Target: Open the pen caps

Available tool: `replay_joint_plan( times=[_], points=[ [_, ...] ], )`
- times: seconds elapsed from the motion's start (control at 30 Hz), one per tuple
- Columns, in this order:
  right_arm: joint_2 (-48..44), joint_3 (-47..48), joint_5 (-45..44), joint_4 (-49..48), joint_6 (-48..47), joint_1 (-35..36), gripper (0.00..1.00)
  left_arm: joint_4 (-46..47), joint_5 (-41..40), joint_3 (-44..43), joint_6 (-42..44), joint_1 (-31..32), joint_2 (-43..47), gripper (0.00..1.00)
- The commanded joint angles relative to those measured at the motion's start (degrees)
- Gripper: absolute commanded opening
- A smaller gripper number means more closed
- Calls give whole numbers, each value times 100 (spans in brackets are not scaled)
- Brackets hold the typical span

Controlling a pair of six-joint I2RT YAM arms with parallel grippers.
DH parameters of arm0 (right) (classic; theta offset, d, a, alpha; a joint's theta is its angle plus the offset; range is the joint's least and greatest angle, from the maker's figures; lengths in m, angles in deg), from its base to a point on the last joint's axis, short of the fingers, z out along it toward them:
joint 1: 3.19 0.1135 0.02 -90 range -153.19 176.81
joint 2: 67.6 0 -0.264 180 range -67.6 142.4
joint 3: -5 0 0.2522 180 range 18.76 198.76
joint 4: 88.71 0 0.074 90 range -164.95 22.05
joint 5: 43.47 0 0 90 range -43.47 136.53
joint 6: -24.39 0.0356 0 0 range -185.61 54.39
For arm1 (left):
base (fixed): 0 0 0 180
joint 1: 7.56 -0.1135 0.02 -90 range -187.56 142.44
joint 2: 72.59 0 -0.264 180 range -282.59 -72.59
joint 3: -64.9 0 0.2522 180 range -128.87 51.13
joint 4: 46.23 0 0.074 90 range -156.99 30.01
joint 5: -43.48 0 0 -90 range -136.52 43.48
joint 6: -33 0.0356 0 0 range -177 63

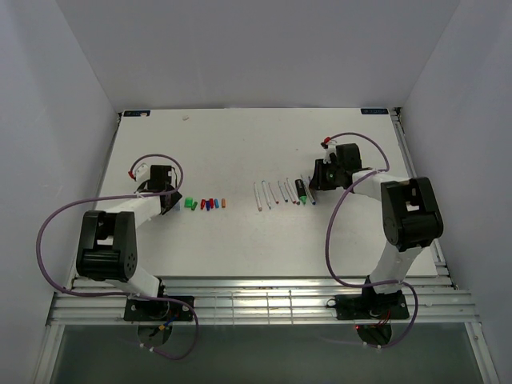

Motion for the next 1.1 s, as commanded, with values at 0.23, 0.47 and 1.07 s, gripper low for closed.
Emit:
replay_joint_plan(
  times=[0.23,0.47,1.07],
  points=[
    [-1153,369,-484,590,276,-8,38,-538,171,65,-137,-10,817,68],
    [-1813,299,-2293,1863,1443,-245,47,-767,714,-103,-93,42,1678,78],
    [-3492,-1704,-3649,3140,2527,-2838,51,-1004,426,-1553,-172,3118,1556,88]
  ],
)
